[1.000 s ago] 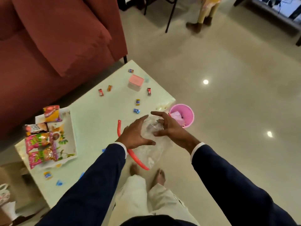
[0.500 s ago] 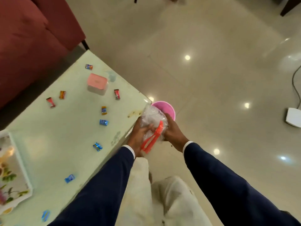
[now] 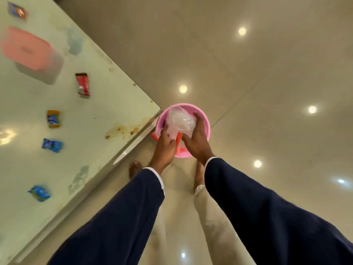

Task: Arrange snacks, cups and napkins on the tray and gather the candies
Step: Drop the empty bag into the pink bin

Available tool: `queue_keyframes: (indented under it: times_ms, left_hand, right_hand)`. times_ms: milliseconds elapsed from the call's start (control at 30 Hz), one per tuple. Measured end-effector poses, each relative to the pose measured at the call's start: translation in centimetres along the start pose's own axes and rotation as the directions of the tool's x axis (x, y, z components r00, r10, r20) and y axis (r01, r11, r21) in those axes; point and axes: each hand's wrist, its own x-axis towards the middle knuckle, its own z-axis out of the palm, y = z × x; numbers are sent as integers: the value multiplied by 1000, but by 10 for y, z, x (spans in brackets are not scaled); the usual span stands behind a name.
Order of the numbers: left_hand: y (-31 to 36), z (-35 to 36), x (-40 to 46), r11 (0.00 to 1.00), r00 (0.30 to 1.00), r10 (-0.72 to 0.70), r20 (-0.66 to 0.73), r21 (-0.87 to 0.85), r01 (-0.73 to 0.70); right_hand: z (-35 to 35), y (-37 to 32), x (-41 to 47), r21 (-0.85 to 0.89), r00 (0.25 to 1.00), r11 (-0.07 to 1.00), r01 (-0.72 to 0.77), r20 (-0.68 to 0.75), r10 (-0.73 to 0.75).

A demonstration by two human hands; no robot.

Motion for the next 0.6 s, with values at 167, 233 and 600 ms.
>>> queue_keyframes:
  times_ms: [167, 233, 600]
  left_hand:
    - [-56, 13, 36, 851, 967, 188, -172, 520, -73]
    - [-65, 10, 35, 752, 905, 315, -284, 657, -56]
    - [-70, -18, 44, 363, 902, 430, 36, 908, -210]
  right_hand:
    - [26, 60, 24, -454, 927, 808, 374, 209, -312]
    - [30, 74, 34, -661, 882, 590, 464, 281, -378]
    - [39, 66, 105, -672, 863, 736, 81, 417, 286]
